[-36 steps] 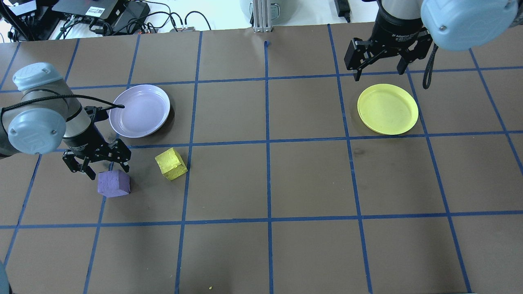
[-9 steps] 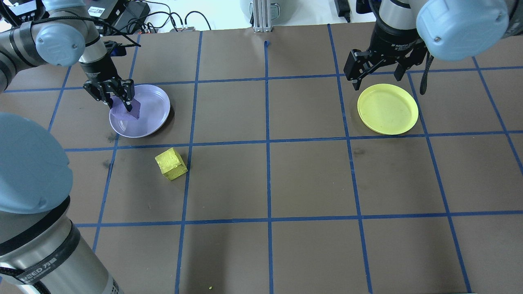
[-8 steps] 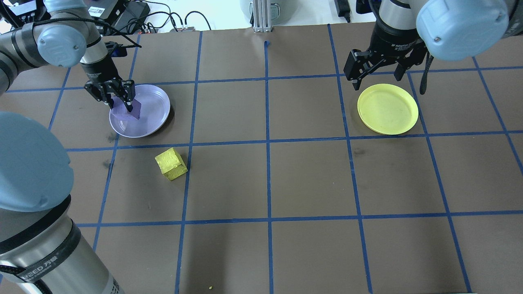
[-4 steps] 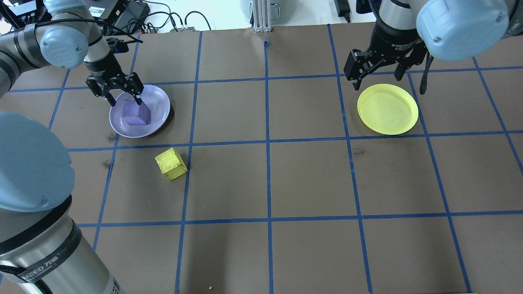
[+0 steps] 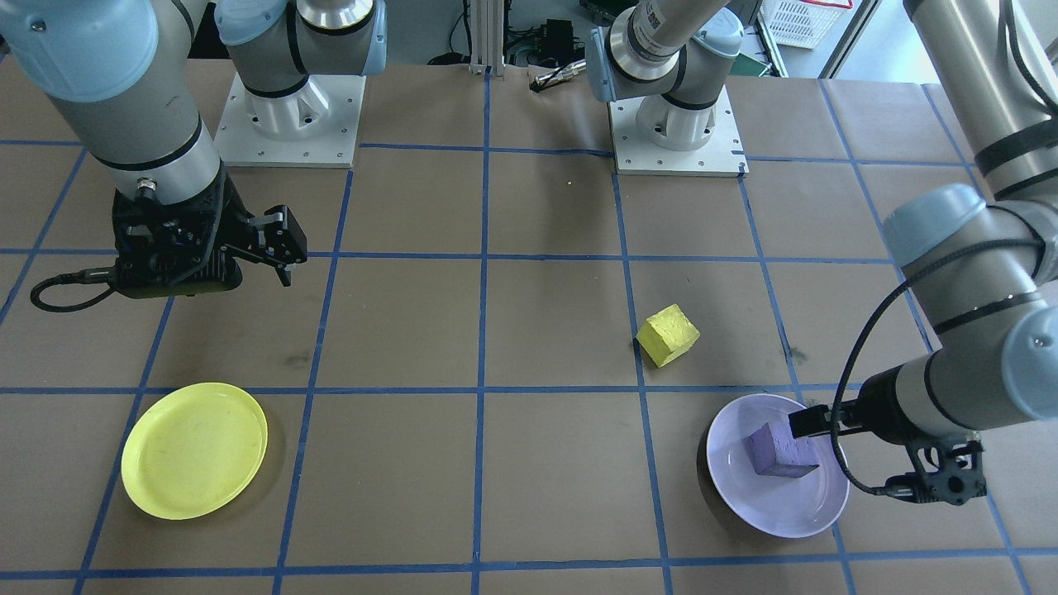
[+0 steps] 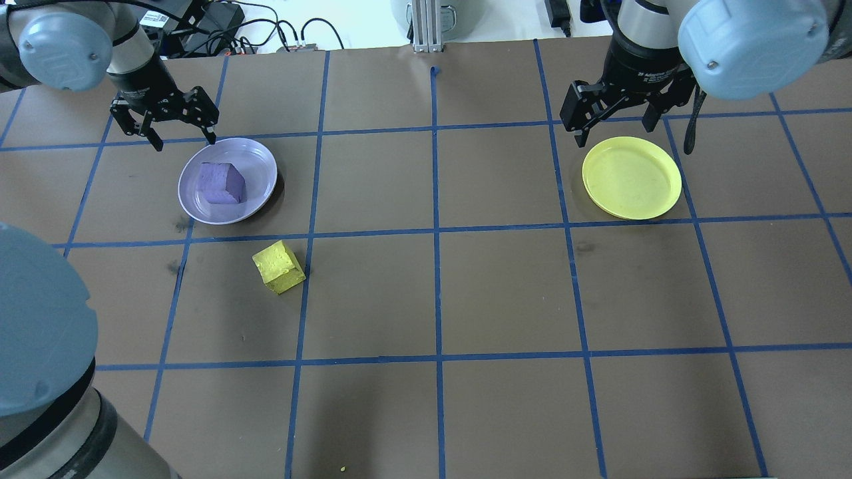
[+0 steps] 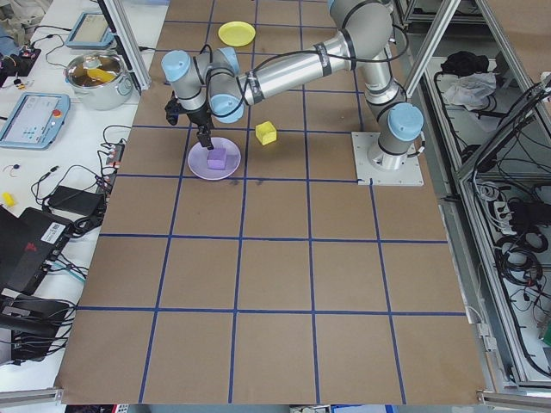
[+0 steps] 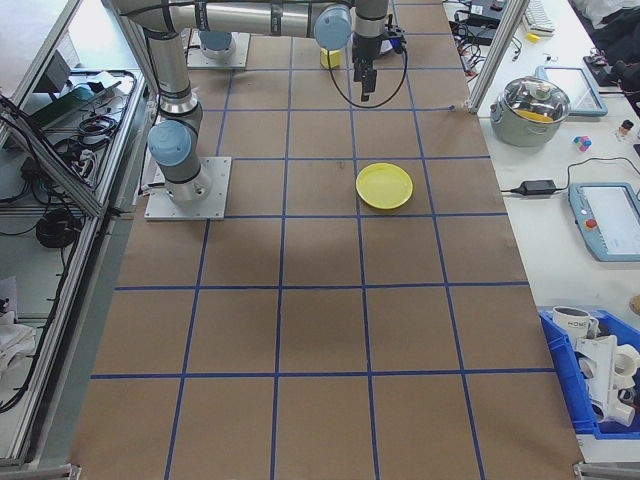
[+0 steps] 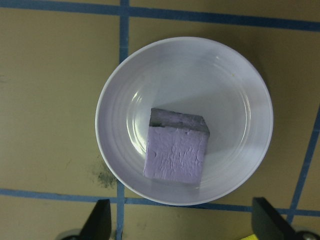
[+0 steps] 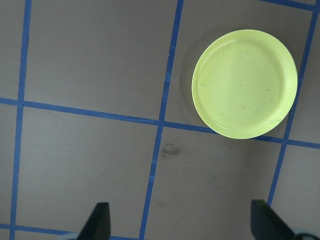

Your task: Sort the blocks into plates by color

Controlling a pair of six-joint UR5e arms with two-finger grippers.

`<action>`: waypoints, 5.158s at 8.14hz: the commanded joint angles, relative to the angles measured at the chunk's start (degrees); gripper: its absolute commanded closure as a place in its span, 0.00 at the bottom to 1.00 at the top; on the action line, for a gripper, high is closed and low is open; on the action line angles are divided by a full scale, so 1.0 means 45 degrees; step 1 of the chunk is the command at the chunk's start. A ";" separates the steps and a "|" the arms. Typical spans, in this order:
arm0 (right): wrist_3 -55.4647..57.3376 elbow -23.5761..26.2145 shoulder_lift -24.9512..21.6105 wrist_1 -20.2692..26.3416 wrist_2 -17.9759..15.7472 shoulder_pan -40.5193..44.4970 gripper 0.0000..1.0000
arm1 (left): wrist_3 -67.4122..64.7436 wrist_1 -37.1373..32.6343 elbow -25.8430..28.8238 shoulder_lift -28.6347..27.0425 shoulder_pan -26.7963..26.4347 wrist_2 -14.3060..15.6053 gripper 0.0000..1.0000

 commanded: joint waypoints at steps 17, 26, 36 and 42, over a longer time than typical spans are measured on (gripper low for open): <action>-0.0231 0.0020 0.0000 -0.0508 -0.0007 0.0000 0.00 | -0.5251 0.3433 -0.7434 0.2833 -0.1438 -0.1382 0.00; -0.0270 0.0020 0.0098 -0.0703 0.0032 0.0000 0.00 | -0.4331 0.4960 -0.8373 0.2500 -0.1399 -0.1304 0.75; -0.0386 0.0020 0.0234 -0.0958 0.0244 -0.0524 0.00 | -0.8565 0.3472 -0.5270 0.2038 -0.8583 -0.0757 0.68; -0.1344 0.0020 0.0312 -0.0977 0.0129 -0.1015 0.00 | -0.9053 0.5212 -0.4545 0.0939 -0.9892 -0.1500 0.33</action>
